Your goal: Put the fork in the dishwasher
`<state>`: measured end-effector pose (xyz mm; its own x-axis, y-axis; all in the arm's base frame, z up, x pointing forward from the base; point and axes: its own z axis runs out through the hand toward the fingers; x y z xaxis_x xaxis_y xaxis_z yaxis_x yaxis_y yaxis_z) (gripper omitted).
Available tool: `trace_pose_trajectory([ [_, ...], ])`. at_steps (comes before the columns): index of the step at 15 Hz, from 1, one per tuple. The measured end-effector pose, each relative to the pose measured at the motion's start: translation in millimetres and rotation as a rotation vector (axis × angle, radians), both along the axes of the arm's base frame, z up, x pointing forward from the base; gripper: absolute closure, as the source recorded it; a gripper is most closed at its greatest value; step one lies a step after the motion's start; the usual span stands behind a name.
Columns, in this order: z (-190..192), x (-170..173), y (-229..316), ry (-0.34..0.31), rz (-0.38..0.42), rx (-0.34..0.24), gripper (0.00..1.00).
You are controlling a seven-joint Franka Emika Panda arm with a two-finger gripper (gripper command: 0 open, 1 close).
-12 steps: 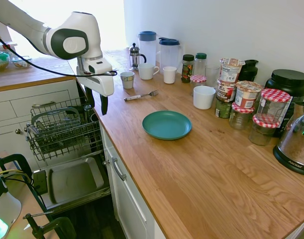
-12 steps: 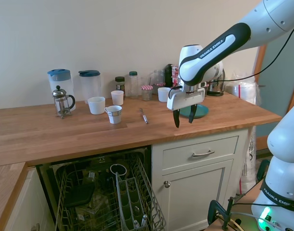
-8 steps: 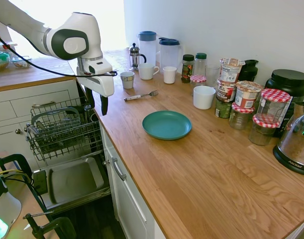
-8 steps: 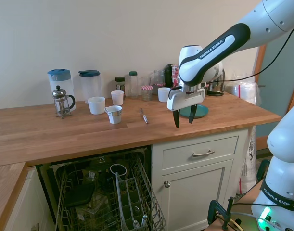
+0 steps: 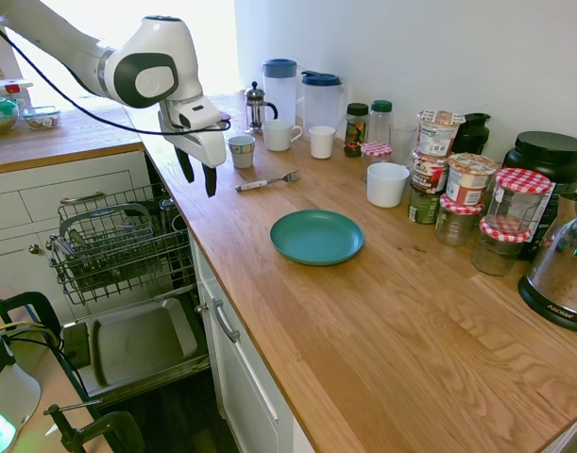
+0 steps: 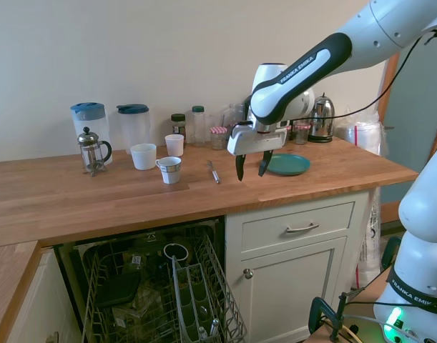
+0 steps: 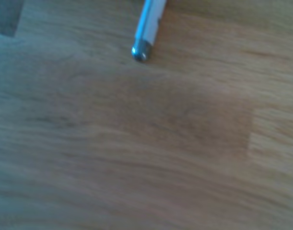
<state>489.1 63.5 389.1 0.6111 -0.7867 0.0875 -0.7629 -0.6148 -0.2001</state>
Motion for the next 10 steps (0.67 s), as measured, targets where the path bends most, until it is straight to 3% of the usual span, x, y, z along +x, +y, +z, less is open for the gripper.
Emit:
trace_pose_trajectory([
  [4,-1.5,25.5,15.6,-0.120,-0.058,-0.003,0.00],
  [10,-28.8,50.8,40.3,-0.258,-0.154,-0.100,0.00],
])
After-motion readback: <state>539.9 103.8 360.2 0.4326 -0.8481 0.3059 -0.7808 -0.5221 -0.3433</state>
